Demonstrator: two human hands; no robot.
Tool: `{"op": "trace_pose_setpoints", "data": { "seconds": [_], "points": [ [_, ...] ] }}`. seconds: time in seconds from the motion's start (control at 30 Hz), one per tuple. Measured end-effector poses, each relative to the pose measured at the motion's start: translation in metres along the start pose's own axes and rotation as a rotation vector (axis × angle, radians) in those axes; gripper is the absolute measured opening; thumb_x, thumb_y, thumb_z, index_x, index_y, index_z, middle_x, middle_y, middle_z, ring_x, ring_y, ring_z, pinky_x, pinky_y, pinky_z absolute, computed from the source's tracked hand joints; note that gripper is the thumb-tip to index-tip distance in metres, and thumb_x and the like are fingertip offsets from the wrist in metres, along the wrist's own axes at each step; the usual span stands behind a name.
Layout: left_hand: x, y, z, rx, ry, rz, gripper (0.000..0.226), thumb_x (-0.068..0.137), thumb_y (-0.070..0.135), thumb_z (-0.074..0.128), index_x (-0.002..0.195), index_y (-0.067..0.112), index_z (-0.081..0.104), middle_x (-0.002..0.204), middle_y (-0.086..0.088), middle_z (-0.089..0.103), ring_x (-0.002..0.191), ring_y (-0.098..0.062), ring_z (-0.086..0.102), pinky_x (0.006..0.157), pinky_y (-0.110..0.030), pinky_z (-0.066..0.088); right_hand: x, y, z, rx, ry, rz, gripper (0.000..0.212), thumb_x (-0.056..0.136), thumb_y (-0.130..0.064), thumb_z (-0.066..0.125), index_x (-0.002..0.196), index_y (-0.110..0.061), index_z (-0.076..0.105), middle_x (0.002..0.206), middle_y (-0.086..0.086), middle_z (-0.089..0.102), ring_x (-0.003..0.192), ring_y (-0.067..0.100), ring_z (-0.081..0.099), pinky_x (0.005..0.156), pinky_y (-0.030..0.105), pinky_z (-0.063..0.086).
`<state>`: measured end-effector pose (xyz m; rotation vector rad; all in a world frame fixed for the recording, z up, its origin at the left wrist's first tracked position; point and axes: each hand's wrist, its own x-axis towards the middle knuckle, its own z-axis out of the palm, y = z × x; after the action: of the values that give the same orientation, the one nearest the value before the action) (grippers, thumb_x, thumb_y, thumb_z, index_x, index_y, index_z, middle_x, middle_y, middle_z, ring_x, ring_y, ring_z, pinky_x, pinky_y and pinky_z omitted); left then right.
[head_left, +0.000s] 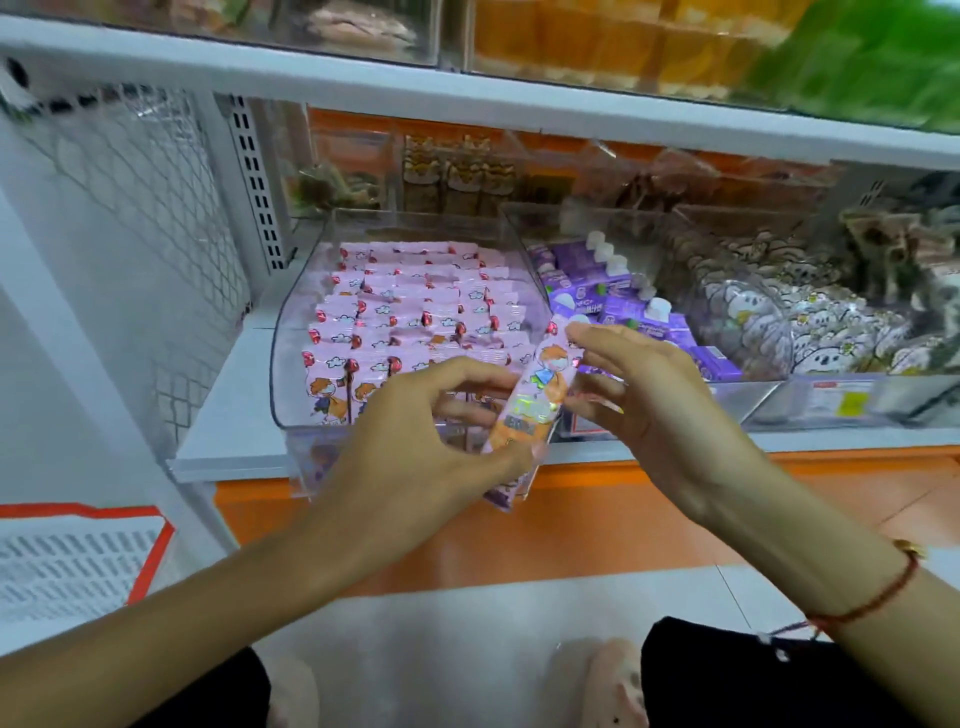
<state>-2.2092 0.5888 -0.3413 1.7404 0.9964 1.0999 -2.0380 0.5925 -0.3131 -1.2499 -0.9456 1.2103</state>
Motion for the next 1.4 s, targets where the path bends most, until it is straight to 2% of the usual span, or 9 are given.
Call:
{"op": "trace_pose_setpoints", "data": {
  "seconds": [0.2, 0.3, 0.47, 0.63, 0.73, 0.87, 1.03, 1.23, 1.4],
  "points": [
    [-0.012, 0.008, 0.016, -0.137, 0.081, 0.043, 0.034, 0.067, 0.018, 0.085, 0.089, 0.038, 0.067, 0.081, 0.028, 0.068, 0.08, 0.005, 0.064, 0.059, -0.006, 0.048, -0.007, -0.001, -0.008, -0.101, -0.269, 0.055, 0.045, 0.078, -0.054, 0.049, 0.107, -0.023, 0.066, 0.109, 0.001, 0.072, 0.101, 0.014, 0.067, 0.077, 0.026, 0.051],
    [-0.011, 0.009, 0.018, -0.127, 0.11, 0.066, 0.035, 0.067, 0.026, 0.083, 0.092, 0.036, 0.061, 0.09, 0.031, 0.066, 0.085, 0.006, 0.063, 0.059, -0.006, 0.047, -0.01, -0.001, -0.008, -0.063, -0.363, 0.039, 0.059, 0.081, -0.046, 0.047, 0.127, -0.01, 0.057, 0.124, 0.01, 0.064, 0.117, 0.021, 0.059, 0.094, 0.035, 0.049],
    [-0.004, 0.005, 0.016, 0.086, 0.134, 0.183, 0.025, 0.08, 0.023, 0.076, 0.097, 0.029, 0.058, 0.104, 0.022, 0.059, 0.101, -0.001, 0.059, 0.076, -0.019, 0.053, -0.009, -0.001, -0.01, -0.071, -0.257, -0.076, 0.019, 0.077, -0.03, 0.064, 0.093, -0.019, 0.067, 0.086, -0.005, 0.071, 0.078, 0.008, 0.065, 0.076, 0.021, 0.055],
    [0.0, 0.003, 0.009, 0.369, 0.127, 0.24, 0.043, 0.069, 0.049, 0.072, 0.105, 0.042, 0.05, 0.106, 0.025, 0.053, 0.098, 0.001, 0.055, 0.071, -0.028, 0.054, -0.008, 0.004, -0.005, -0.088, -0.058, -0.137, 0.052, 0.075, -0.028, 0.074, 0.108, 0.006, 0.053, 0.092, 0.021, 0.071, 0.073, 0.015, 0.068, 0.066, 0.023, 0.056],
    [0.002, 0.002, 0.007, 0.427, 0.139, 0.265, 0.045, 0.068, 0.048, 0.075, 0.104, 0.042, 0.05, 0.104, 0.028, 0.054, 0.09, 0.005, 0.056, 0.062, -0.019, 0.053, -0.01, 0.003, -0.002, -0.118, -0.046, -0.168, 0.057, 0.063, -0.038, 0.075, 0.099, 0.001, 0.053, 0.088, 0.02, 0.071, 0.071, 0.014, 0.068, 0.069, 0.026, 0.057],
    [0.006, 0.0, 0.004, 0.183, 0.082, 0.152, 0.038, 0.076, 0.028, 0.079, 0.106, 0.038, 0.057, 0.1, 0.029, 0.064, 0.093, 0.008, 0.061, 0.067, -0.007, 0.049, -0.009, -0.001, -0.003, -0.179, -0.146, -0.163, 0.035, 0.08, -0.026, 0.069, 0.108, -0.008, 0.059, 0.091, 0.0, 0.075, 0.08, 0.014, 0.068, 0.071, 0.026, 0.057],
    [0.01, 0.003, 0.002, -0.168, -0.058, -0.092, 0.029, 0.081, 0.02, 0.071, 0.106, 0.032, 0.063, 0.098, 0.018, 0.071, 0.086, 0.002, 0.069, 0.065, -0.008, 0.051, -0.004, -0.007, -0.008, -0.178, -0.169, -0.079, 0.029, 0.083, -0.023, 0.068, 0.108, -0.008, 0.064, 0.091, 0.01, 0.073, 0.074, 0.014, 0.063, 0.06, 0.017, 0.051],
    [0.007, 0.008, 0.002, -0.265, -0.186, -0.226, 0.011, 0.083, 0.033, 0.065, 0.089, 0.041, 0.061, 0.084, 0.021, 0.074, 0.073, 0.004, 0.069, 0.06, -0.008, 0.05, 0.0, -0.003, -0.006, -0.198, -0.082, -0.051, 0.031, 0.081, -0.03, 0.071, 0.102, -0.008, 0.063, 0.068, 0.006, 0.063, 0.055, 0.013, 0.055, 0.058, 0.017, 0.05],
    [0.007, 0.009, 0.0, -0.273, -0.18, -0.217, 0.017, 0.078, 0.031, 0.069, 0.09, 0.039, 0.06, 0.082, 0.022, 0.073, 0.065, 0.004, 0.067, 0.058, -0.008, 0.048, -0.002, -0.002, -0.005, -0.229, -0.094, -0.094, 0.033, 0.081, -0.032, 0.07, 0.105, -0.011, 0.062, 0.075, 0.012, 0.062, 0.054, 0.012, 0.055, 0.059, 0.018, 0.049]
  ]
}}
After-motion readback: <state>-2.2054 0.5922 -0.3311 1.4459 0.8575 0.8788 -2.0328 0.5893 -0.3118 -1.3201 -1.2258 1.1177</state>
